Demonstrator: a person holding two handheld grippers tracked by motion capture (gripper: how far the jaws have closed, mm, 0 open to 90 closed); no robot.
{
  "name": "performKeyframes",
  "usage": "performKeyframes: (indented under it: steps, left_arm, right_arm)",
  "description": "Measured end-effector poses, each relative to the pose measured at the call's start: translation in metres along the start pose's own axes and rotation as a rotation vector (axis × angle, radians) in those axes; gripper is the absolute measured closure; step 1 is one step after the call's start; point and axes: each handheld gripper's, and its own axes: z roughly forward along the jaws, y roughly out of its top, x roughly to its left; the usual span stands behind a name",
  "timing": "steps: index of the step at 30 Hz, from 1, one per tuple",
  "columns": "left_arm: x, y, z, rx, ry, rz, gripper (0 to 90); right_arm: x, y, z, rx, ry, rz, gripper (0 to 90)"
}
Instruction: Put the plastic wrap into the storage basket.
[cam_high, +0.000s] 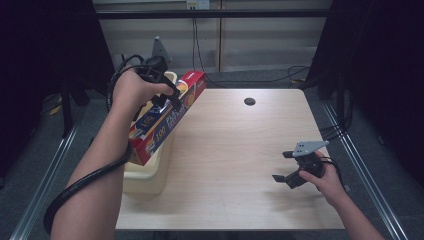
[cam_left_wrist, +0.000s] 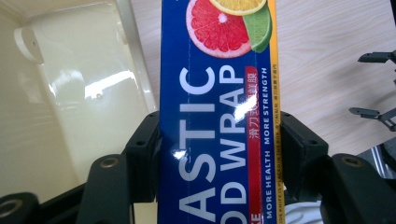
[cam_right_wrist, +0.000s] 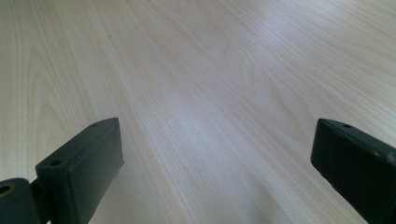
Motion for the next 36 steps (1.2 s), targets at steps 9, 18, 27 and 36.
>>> performKeyframes:
  steps: [9, 18, 27, 36]
  left_arm:
    - [0.01, -0.003, -0.011, -0.025, 0.025, -0.025, 41.3]
    - [0.017, -0.008, -0.017, -0.034, 0.042, -0.057, 41.2]
    - [0.029, -0.015, -0.02, -0.041, 0.066, -0.085, 41.2]
    - [0.038, -0.02, -0.021, -0.042, 0.078, -0.115, 41.2]
  right_arm:
    - [0.001, 0.0, 0.0, 0.003, -0.005, -0.002, 2.2]
    - [0.001, 0.0, 0.0, 0.005, -0.007, -0.001, 2.2]
    - [0.001, 0.0, 0.0, 0.006, -0.003, -0.002, 2.2]
    - [0.0, 0.0, 0.0, 0.002, -0.006, -0.006, 2.2]
